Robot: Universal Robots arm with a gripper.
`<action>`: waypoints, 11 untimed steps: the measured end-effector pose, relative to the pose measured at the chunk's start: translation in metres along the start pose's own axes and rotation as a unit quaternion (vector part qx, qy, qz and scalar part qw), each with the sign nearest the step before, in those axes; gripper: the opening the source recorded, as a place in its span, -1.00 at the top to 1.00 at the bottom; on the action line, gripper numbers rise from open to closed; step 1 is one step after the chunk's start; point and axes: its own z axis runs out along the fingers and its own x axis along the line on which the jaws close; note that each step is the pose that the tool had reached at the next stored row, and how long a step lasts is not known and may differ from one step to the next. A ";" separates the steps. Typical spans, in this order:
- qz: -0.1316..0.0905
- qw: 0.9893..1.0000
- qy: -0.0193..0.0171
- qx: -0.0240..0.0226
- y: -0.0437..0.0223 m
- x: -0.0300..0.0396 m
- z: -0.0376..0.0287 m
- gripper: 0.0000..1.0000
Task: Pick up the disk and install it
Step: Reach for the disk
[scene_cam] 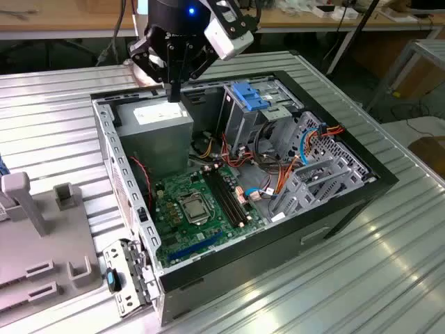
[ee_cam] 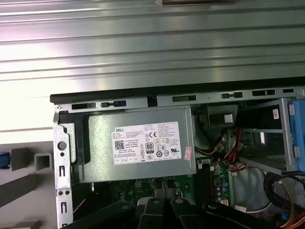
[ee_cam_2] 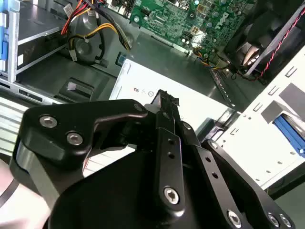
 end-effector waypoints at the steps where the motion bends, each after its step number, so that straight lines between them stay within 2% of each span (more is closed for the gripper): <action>1: 0.000 1.000 0.000 0.000 -0.0002 0.0016 0.0000 0.79; 11: 0.000 1.000 0.000 0.000 -0.0010 0.0131 -0.0004 0.79</action>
